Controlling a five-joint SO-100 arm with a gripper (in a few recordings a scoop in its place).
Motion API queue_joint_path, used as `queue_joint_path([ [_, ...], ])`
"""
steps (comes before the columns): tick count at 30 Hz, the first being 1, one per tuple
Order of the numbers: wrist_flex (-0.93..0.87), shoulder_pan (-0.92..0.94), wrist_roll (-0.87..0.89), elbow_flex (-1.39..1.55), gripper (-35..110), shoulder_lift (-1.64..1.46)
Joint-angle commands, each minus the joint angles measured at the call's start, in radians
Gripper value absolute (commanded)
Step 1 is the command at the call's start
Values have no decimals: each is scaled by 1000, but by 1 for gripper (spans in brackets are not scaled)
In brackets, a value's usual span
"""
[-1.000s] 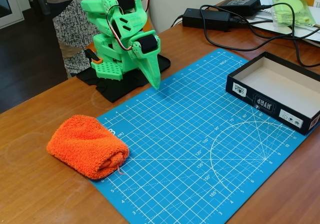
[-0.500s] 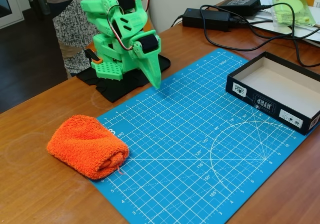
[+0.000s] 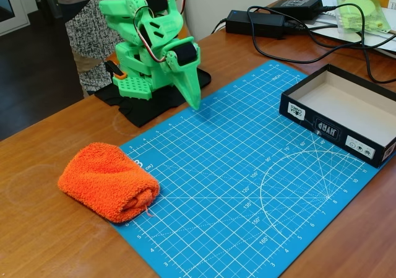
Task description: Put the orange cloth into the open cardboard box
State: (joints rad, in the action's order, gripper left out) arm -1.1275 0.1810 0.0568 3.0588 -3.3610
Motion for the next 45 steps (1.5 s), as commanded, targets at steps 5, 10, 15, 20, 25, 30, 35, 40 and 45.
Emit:
queue_joint_path([
  [5,3,15,11,12,0,-14],
  [10,3,15,11,12,0,-14],
  [15,3,15,11,12,0,-14],
  [20,3,20,0,12,0,-14],
  [25,31,92,-255,-38,0,-14],
  [30,23,249,-561,-198,8,9],
  [35,110,466,-911,-371,22,204],
  [40,118,623,-1160,-726,26,756],
  [45,-138,695,-1348,-1177,32,1281],
])
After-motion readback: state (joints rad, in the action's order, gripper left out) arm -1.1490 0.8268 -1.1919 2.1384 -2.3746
